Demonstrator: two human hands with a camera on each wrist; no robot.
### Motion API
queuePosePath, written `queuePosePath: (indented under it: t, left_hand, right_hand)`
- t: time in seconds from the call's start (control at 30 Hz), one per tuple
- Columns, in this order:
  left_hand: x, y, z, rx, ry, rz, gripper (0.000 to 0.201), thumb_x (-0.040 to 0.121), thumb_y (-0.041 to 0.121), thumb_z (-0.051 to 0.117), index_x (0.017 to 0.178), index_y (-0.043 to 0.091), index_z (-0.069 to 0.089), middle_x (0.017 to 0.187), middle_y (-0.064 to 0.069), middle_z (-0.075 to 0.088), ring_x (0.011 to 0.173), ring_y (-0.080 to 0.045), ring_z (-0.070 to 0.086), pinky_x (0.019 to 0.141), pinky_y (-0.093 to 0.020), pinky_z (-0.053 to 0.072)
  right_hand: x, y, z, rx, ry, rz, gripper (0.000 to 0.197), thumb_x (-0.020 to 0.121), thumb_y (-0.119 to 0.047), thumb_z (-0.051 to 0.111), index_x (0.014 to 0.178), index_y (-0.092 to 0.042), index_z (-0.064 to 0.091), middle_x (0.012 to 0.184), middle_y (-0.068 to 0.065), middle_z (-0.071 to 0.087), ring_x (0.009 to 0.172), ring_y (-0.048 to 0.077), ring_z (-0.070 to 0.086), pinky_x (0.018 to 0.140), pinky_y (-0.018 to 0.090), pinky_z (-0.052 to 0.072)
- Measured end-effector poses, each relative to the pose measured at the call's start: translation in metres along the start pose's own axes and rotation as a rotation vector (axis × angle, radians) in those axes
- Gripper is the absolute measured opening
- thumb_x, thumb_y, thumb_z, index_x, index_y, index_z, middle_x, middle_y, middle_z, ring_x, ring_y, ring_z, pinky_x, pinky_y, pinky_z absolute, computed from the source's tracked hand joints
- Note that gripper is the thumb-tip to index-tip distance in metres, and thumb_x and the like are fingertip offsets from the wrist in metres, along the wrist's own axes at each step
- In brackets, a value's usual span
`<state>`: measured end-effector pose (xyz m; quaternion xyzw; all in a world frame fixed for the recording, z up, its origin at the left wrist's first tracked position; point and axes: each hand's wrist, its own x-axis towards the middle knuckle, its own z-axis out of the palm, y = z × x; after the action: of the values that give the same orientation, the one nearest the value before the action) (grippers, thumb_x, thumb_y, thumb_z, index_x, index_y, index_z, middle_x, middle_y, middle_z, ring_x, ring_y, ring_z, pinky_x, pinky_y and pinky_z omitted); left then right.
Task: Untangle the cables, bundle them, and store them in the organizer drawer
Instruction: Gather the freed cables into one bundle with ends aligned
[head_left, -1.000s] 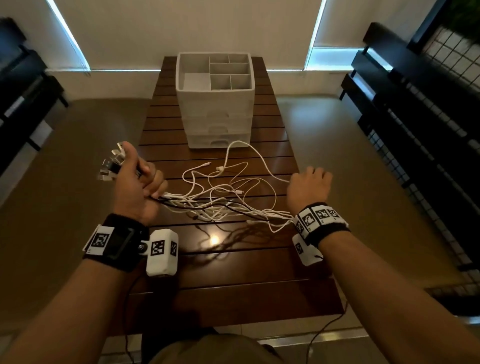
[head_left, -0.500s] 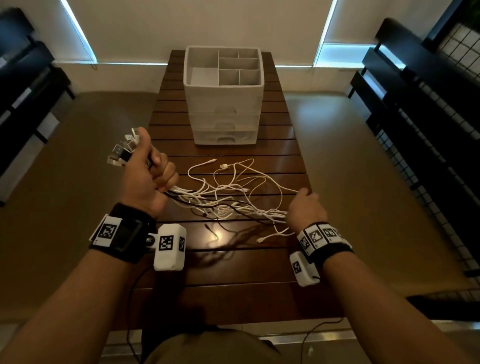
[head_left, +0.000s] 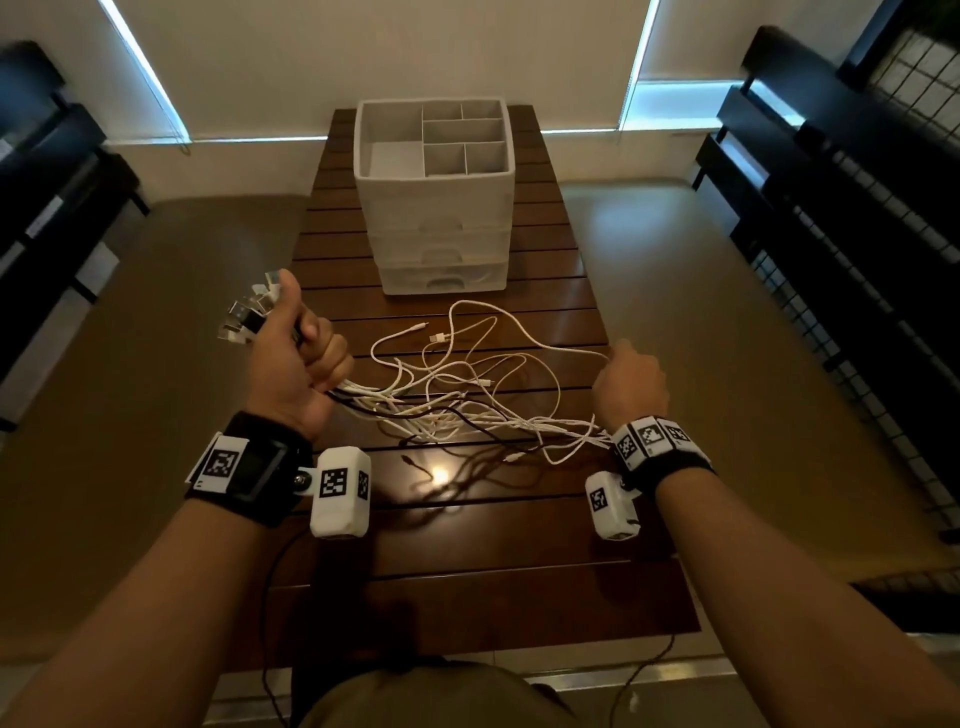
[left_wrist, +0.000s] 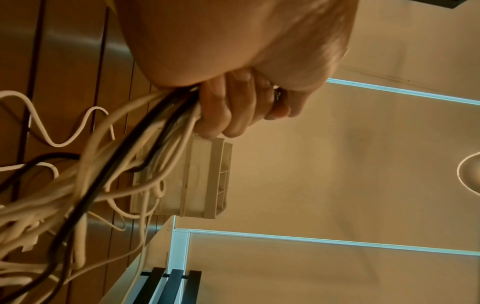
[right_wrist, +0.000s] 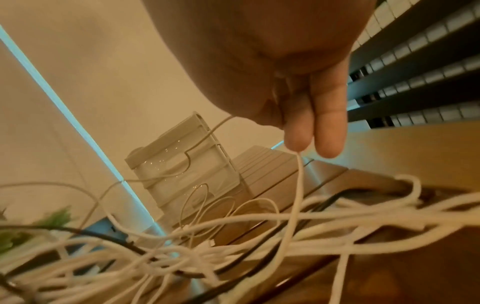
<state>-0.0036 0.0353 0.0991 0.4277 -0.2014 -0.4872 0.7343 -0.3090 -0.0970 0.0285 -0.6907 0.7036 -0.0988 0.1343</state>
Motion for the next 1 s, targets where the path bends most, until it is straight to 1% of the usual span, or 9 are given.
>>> queuePosePath:
  t: [0.17, 0.3, 0.37, 0.47, 0.6, 0.7, 0.77, 0.87, 1.0]
  left_hand:
    - [0.004, -0.001, -0.007, 0.011, 0.017, -0.005, 0.059, 0.107, 0.056, 0.046, 0.062, 0.019, 0.039, 0.043, 0.007, 0.023, 0.033, -0.007, 0.016, 0.035, -0.021, 0.013]
    - [0.004, -0.001, -0.006, 0.010, 0.013, -0.003, 0.060, 0.107, 0.055, 0.047, 0.060, 0.019, 0.040, 0.042, 0.007, 0.024, 0.032, -0.006, 0.017, 0.034, -0.021, 0.013]
    - [0.003, -0.002, -0.001, 0.008, 0.012, -0.004, 0.060, 0.107, 0.055, 0.047, 0.060, 0.019, 0.040, 0.042, 0.007, 0.024, 0.032, -0.007, 0.017, 0.034, -0.021, 0.014]
    - [0.002, -0.001, 0.005, 0.016, 0.009, -0.001, 0.060, 0.107, 0.056, 0.047, 0.059, 0.019, 0.040, 0.043, 0.007, 0.023, 0.033, -0.007, 0.017, 0.035, -0.021, 0.014]
    - [0.000, 0.000, 0.013, 0.014, -0.025, 0.004, 0.061, 0.107, 0.057, 0.045, 0.059, 0.020, 0.041, 0.043, 0.007, 0.023, 0.034, -0.008, 0.016, 0.036, -0.023, 0.015]
    - [-0.003, 0.001, 0.023, -0.003, -0.087, -0.006, 0.064, 0.108, 0.057, 0.043, 0.056, 0.021, 0.034, 0.042, 0.007, 0.020, 0.035, -0.009, 0.013, 0.037, -0.024, 0.012]
    - [-0.004, 0.002, 0.029, -0.017, -0.140, -0.019, 0.064, 0.108, 0.057, 0.043, 0.057, 0.022, 0.023, 0.043, 0.006, 0.016, 0.036, -0.011, 0.009, 0.039, -0.026, 0.010]
    - [-0.007, 0.010, 0.029, -0.016, -0.190, -0.021, 0.065, 0.107, 0.053, 0.047, 0.058, 0.023, 0.017, 0.046, 0.006, 0.013, 0.038, -0.010, 0.009, 0.040, -0.027, 0.009]
    - [-0.013, 0.027, 0.016, 0.017, -0.123, -0.014, 0.064, 0.107, 0.046, 0.051, 0.054, 0.024, 0.023, 0.046, 0.007, 0.014, 0.038, -0.010, 0.010, 0.038, -0.024, 0.014]
  right_hand:
    - [0.008, 0.015, -0.015, -0.282, 0.101, -0.181, 0.012, 0.104, -0.009, 0.045, 0.105, -0.009, 0.057, 0.095, 0.016, 0.068, 0.079, 0.035, 0.063, 0.063, 0.039, 0.042]
    - [0.014, 0.023, -0.026, -0.485, -0.050, -0.163, 0.024, 0.102, -0.009, 0.048, 0.103, -0.010, 0.071, 0.098, 0.013, 0.071, 0.092, 0.035, 0.071, 0.065, 0.038, 0.048]
    - [0.014, 0.019, -0.028, -0.516, -0.169, -0.191, 0.032, 0.103, -0.010, 0.044, 0.123, -0.012, 0.068, 0.107, 0.012, 0.071, 0.099, 0.034, 0.071, 0.073, 0.040, 0.054]
    - [0.010, -0.007, -0.025, -0.508, -0.307, -0.321, 0.048, 0.103, -0.017, 0.051, 0.150, -0.014, 0.043, 0.127, 0.013, 0.066, 0.113, 0.034, 0.066, 0.087, 0.044, 0.055]
    - [-0.011, -0.067, -0.026, -0.122, -0.255, -0.751, 0.059, 0.098, -0.022, 0.062, 0.154, -0.027, 0.043, 0.141, 0.008, 0.051, 0.133, 0.028, 0.049, 0.104, 0.043, 0.050]
    - [-0.043, -0.120, -0.023, 0.250, -0.406, -0.969, 0.075, 0.095, -0.049, 0.067, 0.159, -0.030, 0.034, 0.152, 0.004, 0.048, 0.140, 0.020, 0.042, 0.113, 0.036, 0.039]
    - [-0.059, -0.144, -0.008, 0.284, -0.470, -1.027, 0.068, 0.089, -0.054, 0.072, 0.146, -0.026, 0.049, 0.136, 0.004, 0.062, 0.122, 0.020, 0.058, 0.103, 0.038, 0.050]
    - [-0.061, -0.153, 0.012, 0.234, -0.455, -1.008, 0.024, 0.094, -0.037, 0.070, 0.110, -0.019, 0.067, 0.091, 0.003, 0.072, 0.080, 0.021, 0.066, 0.076, 0.044, 0.058]
    - [-0.048, -0.127, 0.020, 0.068, -0.307, -0.955, 0.042, 0.095, -0.064, 0.059, 0.089, -0.024, 0.071, 0.076, -0.004, 0.068, 0.073, 0.019, 0.065, 0.064, 0.033, 0.051]
